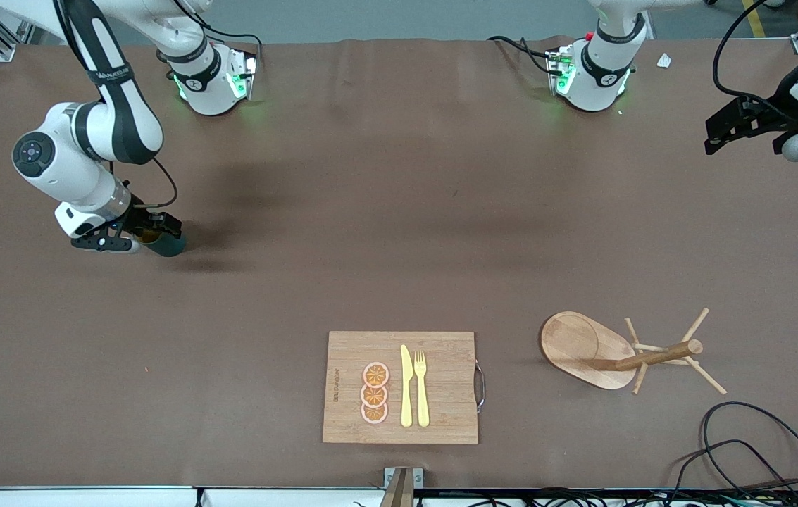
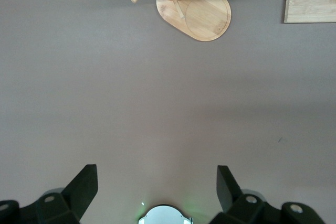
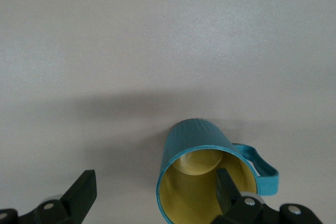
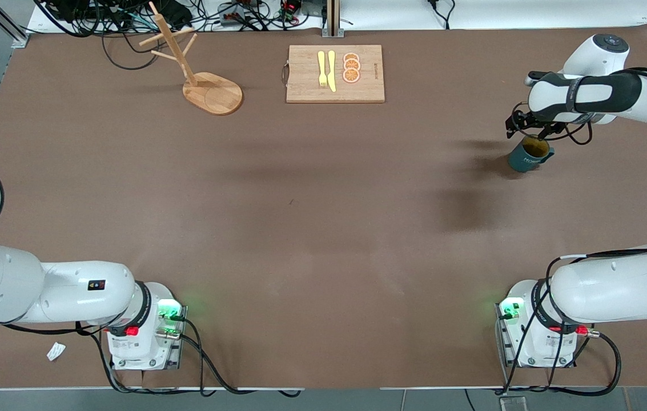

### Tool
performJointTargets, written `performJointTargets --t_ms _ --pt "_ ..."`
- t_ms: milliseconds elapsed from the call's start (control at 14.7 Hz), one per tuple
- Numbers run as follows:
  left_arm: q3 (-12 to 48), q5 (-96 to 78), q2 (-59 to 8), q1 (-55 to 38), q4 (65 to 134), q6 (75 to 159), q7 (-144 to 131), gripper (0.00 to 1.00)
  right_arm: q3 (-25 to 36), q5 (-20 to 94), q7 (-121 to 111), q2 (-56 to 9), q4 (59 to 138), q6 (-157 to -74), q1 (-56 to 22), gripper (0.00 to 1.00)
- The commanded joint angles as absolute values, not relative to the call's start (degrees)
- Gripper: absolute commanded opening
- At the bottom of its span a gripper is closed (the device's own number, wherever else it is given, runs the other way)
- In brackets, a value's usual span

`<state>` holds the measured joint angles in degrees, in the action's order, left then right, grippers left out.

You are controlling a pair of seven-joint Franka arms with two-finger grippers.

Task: Pass cup and hang on rack
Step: 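Close the right gripper on the teal mug's rim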

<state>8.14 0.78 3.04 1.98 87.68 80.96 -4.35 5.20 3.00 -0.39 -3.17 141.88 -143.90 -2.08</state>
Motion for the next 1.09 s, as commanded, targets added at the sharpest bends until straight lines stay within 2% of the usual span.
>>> performJointTargets --t_ms 0,341,409,546,955,1024 --pt "8.4 1.4 2.7 2.1 86.8 80.1 -3.8 1.0 5.0 3.8 0.0 -3.6 144.4 -146.1 -2.6 1.0" --pt "8.4 1.5 2.6 1.9 87.0 80.1 -3.9 1.0 5.0 3.8 0.0 -3.9 145.9 -147.6 -2.6 1.0" --pt "8.5 1.5 2.5 1.8 87.1 80.1 -3.9 1.0 5.0 3.9 0.0 -4.3 145.8 -147.9 -2.6 0.98" --pt "8.5 1.5 2.5 1.7 87.1 80.1 -3.8 1.0 5.0 3.9 0.0 -4.5 145.8 -147.9 -2.6 0.79" --pt "8.5 1.3 2.6 2.1 86.9 80.1 -3.3 1.0 5.0 3.9 0.0 -4.9 145.5 -147.9 -2.4 0.58" --pt "8.5 1.3 2.7 2.1 86.8 80.2 -3.3 1.0 5.0 3.9 0.0 -4.9 145.5 -147.9 -2.2 0.52"
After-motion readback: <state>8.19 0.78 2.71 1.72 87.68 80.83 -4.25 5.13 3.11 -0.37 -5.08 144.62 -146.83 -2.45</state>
